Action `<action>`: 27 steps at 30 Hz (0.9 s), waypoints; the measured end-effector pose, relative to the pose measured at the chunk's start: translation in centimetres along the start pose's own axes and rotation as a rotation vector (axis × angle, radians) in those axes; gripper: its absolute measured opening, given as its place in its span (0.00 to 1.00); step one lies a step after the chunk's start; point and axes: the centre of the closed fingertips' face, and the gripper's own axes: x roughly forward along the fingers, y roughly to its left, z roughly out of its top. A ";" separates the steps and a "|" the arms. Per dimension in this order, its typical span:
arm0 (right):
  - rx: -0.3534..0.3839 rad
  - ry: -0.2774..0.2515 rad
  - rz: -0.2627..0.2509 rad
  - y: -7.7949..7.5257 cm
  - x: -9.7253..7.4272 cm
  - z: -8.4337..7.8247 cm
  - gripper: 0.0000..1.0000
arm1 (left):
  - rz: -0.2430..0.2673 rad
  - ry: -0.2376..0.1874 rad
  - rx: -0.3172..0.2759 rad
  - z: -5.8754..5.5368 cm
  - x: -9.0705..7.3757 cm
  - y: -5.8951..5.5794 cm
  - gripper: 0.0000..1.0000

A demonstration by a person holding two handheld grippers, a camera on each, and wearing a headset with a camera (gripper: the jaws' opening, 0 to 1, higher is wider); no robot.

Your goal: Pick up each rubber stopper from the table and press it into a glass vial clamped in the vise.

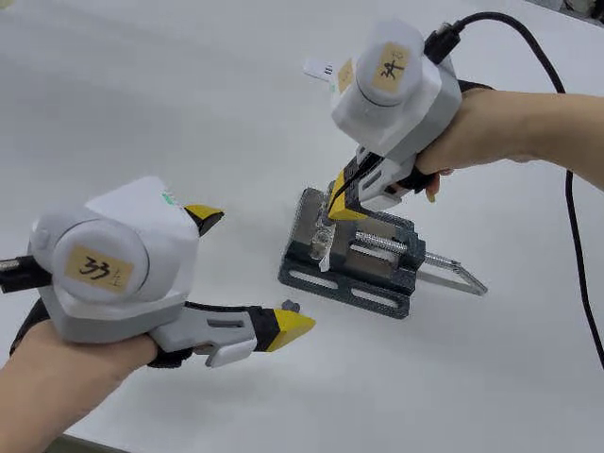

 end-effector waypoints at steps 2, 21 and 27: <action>0.000 -0.002 0.000 -0.2 0.0 0.0 0.04 | 0.001 0.000 0.000 0.0 0.0 0.0 0.86; 0.063 -0.085 -0.028 1.3 -1.1 -0.4 0.15 | 0.004 -0.005 0.009 0.2 -0.5 -0.1 0.86; 0.076 -0.118 -0.017 2.7 -1.0 0.5 0.16 | 0.010 -0.016 0.004 0.2 -0.9 0.1 0.86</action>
